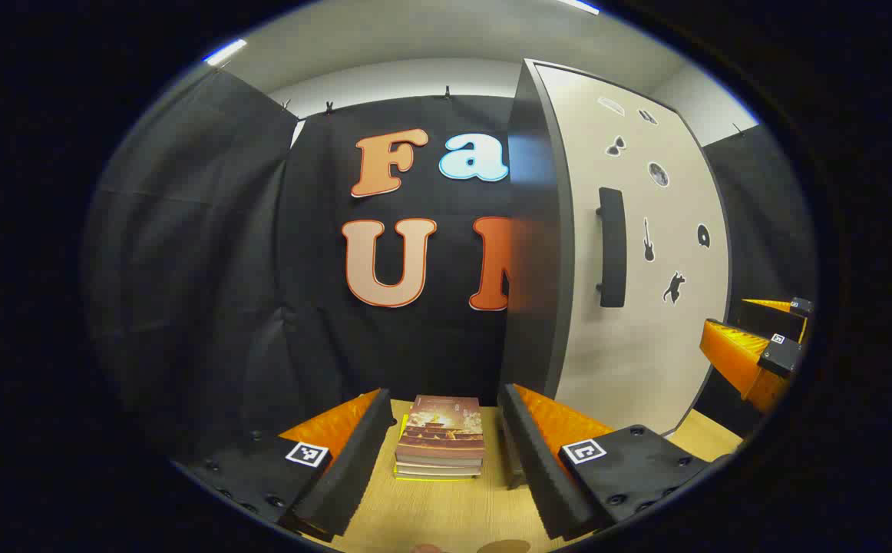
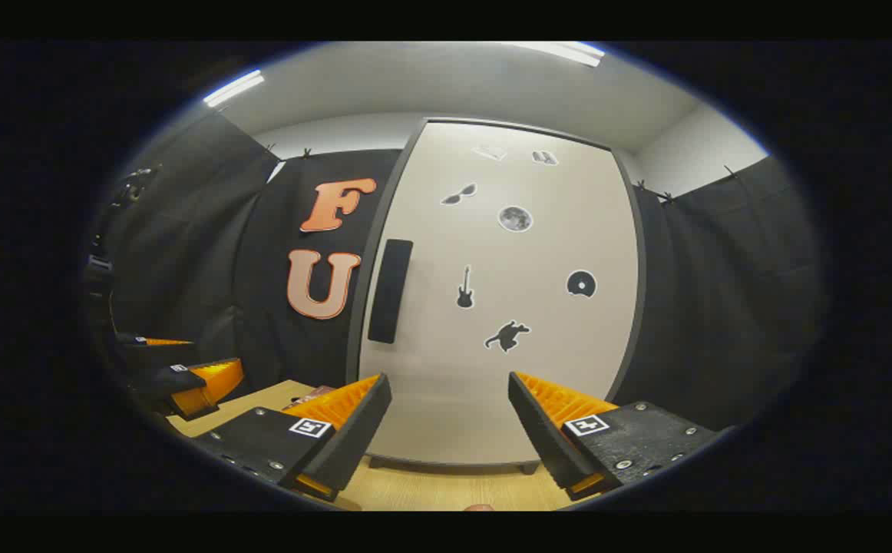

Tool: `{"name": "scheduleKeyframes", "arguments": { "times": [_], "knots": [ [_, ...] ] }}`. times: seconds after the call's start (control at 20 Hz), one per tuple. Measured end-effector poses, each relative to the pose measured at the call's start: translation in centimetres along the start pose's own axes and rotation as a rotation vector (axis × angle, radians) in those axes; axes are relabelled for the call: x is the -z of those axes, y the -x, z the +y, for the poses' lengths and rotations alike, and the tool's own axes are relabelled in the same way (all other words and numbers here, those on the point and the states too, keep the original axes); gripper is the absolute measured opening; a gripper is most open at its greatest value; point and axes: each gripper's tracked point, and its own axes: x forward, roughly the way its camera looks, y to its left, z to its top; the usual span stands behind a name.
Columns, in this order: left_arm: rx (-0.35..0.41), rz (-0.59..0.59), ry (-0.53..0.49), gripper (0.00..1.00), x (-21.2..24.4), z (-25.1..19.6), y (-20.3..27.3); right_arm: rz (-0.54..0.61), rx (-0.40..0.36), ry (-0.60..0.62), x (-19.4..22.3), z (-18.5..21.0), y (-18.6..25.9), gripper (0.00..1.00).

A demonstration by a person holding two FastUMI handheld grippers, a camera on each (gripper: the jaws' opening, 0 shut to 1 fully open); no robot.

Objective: Open the cabinet door with the right hand, grasp the bottle in the cabinet with the left hand and place it on the coaster, then close the cabinet door with the right hand.

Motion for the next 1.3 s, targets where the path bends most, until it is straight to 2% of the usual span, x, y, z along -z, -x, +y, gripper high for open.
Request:
{"name": "scheduleKeyframes", "arguments": {
  "times": [0.3, 0.5, 0.95, 1.3],
  "knots": [
    [0.085, -0.038, 0.013, 0.95, -3.0, 0.1, 0.0, -0.002, 0.028, -0.076, -1.3, 2.1, -0.3, 0.95],
    [0.130, -0.070, 0.002, 0.94, -4.5, -0.2, 0.7, -0.001, 0.043, -0.057, -1.7, 2.9, -0.1, 0.95],
    [0.124, -0.080, 0.016, 0.95, -4.8, 1.0, 1.1, -0.027, 0.006, -0.078, -3.1, 4.9, -1.4, 0.95],
    [0.110, -0.066, -0.005, 0.94, -3.9, 1.7, 0.3, -0.007, 0.014, -0.068, -3.2, 4.9, -5.2, 0.95]
  ]
}}
